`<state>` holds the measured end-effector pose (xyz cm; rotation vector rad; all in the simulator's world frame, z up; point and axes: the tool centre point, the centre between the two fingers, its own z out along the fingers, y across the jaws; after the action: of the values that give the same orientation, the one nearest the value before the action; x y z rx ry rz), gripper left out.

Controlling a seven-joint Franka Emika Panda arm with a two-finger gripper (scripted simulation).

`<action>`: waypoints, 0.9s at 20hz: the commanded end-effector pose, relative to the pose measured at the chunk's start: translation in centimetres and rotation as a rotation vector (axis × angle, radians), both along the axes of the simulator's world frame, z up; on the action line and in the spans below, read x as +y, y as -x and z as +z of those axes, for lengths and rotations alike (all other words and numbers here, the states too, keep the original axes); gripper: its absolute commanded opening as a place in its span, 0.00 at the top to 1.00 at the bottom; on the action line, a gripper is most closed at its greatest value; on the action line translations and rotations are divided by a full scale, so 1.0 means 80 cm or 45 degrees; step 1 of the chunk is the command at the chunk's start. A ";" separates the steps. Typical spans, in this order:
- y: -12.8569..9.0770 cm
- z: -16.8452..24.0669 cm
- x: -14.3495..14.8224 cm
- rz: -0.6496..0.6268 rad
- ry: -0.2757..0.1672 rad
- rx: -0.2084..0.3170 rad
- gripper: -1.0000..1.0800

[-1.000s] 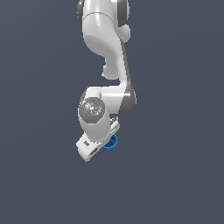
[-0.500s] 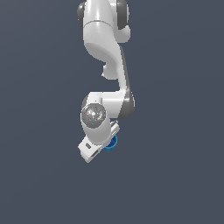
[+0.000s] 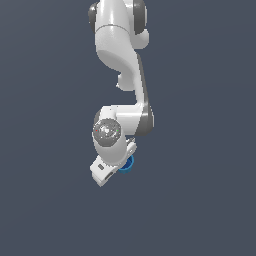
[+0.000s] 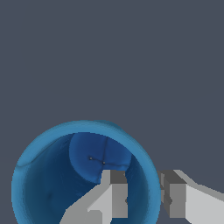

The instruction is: Pick up the object and move it to a goal position.

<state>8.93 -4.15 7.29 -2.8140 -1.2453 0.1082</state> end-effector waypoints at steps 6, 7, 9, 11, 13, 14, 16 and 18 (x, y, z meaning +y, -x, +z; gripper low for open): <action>0.000 0.006 0.001 0.000 0.000 0.000 1.00; 0.001 0.010 0.001 0.000 0.000 0.000 1.00; 0.001 0.020 0.002 0.000 0.000 0.000 1.00; 0.002 0.034 0.003 0.000 0.000 0.000 1.00; 0.003 0.052 0.005 0.000 0.000 0.000 1.00; 0.003 0.063 0.006 0.000 0.000 0.000 1.00; 0.004 0.086 0.009 0.000 0.000 0.000 1.00; 0.006 0.112 0.012 0.001 0.001 0.000 1.00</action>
<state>8.48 -3.41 14.47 -2.8123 -1.2449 0.1141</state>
